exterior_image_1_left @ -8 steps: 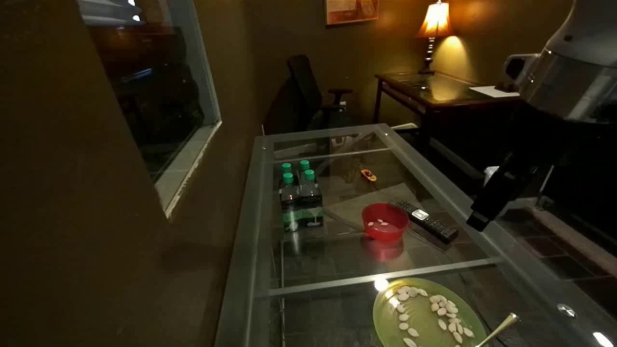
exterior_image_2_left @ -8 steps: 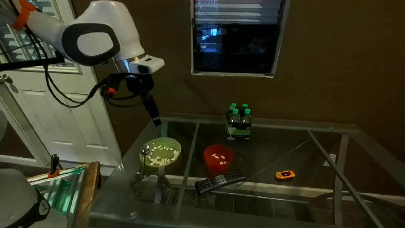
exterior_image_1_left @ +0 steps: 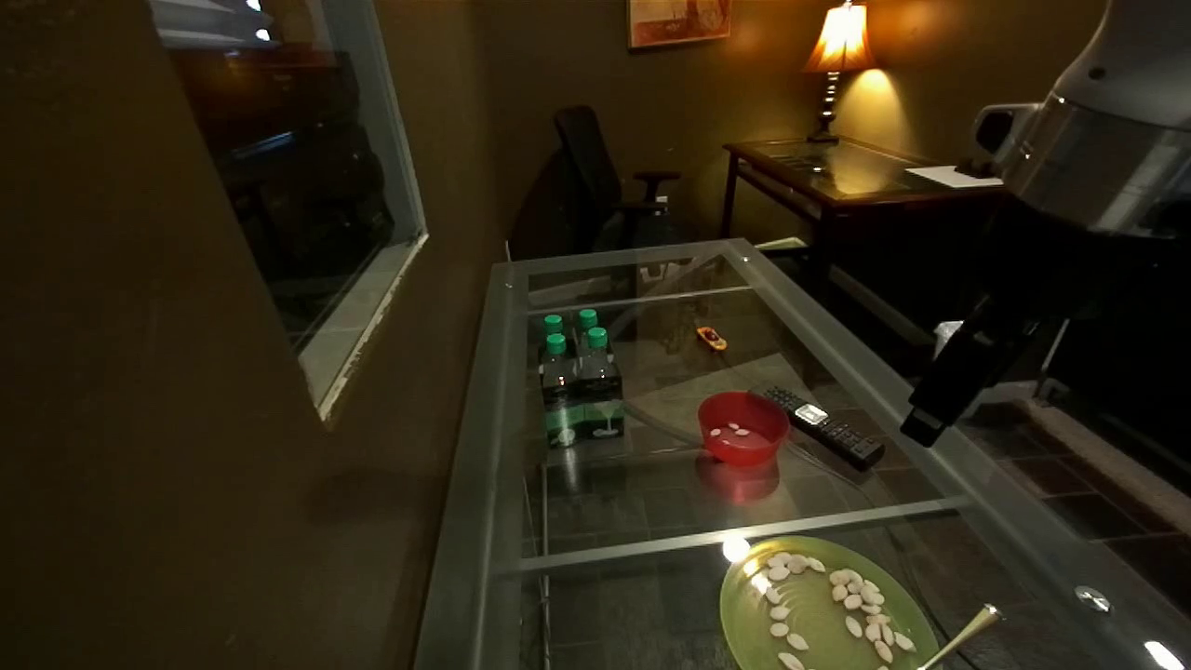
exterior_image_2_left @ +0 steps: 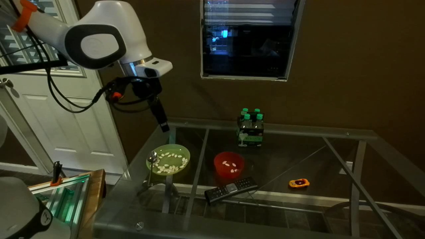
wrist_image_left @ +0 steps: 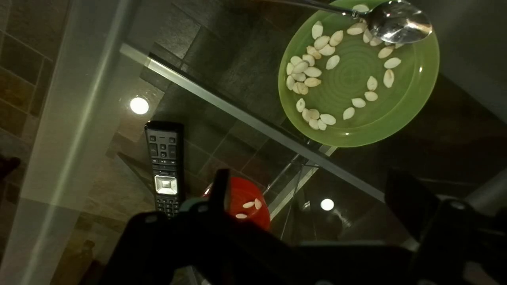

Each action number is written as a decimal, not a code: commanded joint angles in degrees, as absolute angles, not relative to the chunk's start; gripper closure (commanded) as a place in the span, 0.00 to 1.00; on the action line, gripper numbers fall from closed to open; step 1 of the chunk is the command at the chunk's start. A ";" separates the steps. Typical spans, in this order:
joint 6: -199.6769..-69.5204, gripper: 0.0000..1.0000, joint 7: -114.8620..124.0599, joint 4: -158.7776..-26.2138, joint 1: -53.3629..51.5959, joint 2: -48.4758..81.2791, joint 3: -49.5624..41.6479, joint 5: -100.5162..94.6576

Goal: Put the spoon on the table

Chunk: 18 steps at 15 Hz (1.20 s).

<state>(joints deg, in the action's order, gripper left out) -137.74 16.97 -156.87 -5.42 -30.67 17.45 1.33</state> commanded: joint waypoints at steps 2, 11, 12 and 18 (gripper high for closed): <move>-134.25 0.00 11.43 -156.00 -8.89 -28.94 15.47 0.51; -135.53 0.00 -11.56 -157.27 -14.29 -22.84 11.11 -2.50; -136.33 0.00 -13.36 -157.28 -14.35 -21.83 11.28 -3.65; -148.20 0.00 -19.53 -157.34 -14.86 -14.03 12.67 -12.29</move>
<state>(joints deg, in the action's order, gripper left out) -140.08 -16.73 -157.39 -13.97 -18.35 12.80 -8.64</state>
